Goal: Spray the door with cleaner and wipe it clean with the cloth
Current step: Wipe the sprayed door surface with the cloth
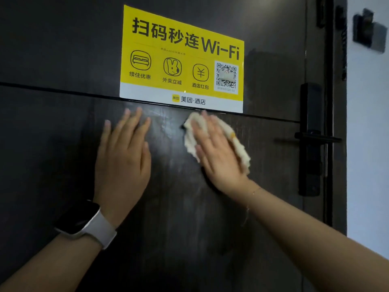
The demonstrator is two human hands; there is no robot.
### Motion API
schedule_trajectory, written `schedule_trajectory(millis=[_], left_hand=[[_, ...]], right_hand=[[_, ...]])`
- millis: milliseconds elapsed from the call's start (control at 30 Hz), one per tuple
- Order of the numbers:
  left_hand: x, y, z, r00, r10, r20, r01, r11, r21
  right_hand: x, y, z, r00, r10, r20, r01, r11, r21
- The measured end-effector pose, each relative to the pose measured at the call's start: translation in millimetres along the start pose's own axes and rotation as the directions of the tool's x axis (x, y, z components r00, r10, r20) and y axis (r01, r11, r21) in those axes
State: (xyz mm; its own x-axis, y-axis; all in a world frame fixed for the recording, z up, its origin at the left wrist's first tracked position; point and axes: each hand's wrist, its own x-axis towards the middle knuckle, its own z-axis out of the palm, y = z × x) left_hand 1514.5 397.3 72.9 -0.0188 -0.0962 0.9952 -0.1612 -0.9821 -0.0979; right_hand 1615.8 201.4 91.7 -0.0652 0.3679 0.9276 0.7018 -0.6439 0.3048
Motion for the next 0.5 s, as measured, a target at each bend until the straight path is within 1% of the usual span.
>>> schedule_trajectory(millis=[33,67,100,133,167,200,267,300,367,400,433,500], left_hand=[[-4,-9,-7,1.000,0.009,0.017,-0.010,0.998,0.065],[-8,-18,-13,1.000,0.007,0.028,-0.010,0.994,0.111],[-12,-25,-16,0.999,0.001,0.037,-0.006,0.991,0.137],[-15,-31,-16,0.999,0.002,0.044,-0.008,0.990,0.144],[-18,-35,-14,0.999,0.010,0.044,-0.015,0.992,0.129],[-20,-38,-12,0.999,0.018,0.032,-0.021,0.995,0.097],[-21,-44,-9,1.000,0.008,-0.020,-0.008,1.000,-0.005],[-22,-46,-9,0.999,-0.006,-0.044,0.004,0.999,-0.049],[-24,-48,-10,0.998,-0.007,-0.064,0.003,0.998,-0.068],[-25,-49,-11,0.998,0.012,-0.057,-0.015,0.999,-0.049],[-25,-50,-11,0.998,0.030,-0.046,-0.031,0.999,-0.027],[-26,-49,-11,0.999,0.043,-0.013,-0.043,0.999,0.010]], right_hand=[[2,11,-4,0.991,0.128,-0.025,-0.128,0.992,-0.004],[7,18,-6,0.951,0.299,-0.079,-0.298,0.954,0.019],[14,16,-5,0.884,0.448,-0.136,-0.446,0.894,0.048],[23,5,1,0.818,0.546,-0.182,-0.544,0.837,0.062],[34,-16,11,0.792,0.576,-0.204,-0.576,0.815,0.063],[46,-42,22,0.814,0.542,-0.208,-0.543,0.838,0.058],[67,-97,44,0.919,0.344,-0.192,-0.341,0.939,0.046],[75,-114,51,0.953,0.244,-0.178,-0.238,0.970,0.055],[81,-117,50,0.977,0.121,-0.175,-0.109,0.991,0.079],[75,-108,46,0.981,0.108,-0.161,-0.097,0.992,0.076],[64,-95,40,0.982,0.132,-0.137,-0.124,0.990,0.062],[29,-62,25,0.958,0.267,-0.108,-0.267,0.964,0.019]])
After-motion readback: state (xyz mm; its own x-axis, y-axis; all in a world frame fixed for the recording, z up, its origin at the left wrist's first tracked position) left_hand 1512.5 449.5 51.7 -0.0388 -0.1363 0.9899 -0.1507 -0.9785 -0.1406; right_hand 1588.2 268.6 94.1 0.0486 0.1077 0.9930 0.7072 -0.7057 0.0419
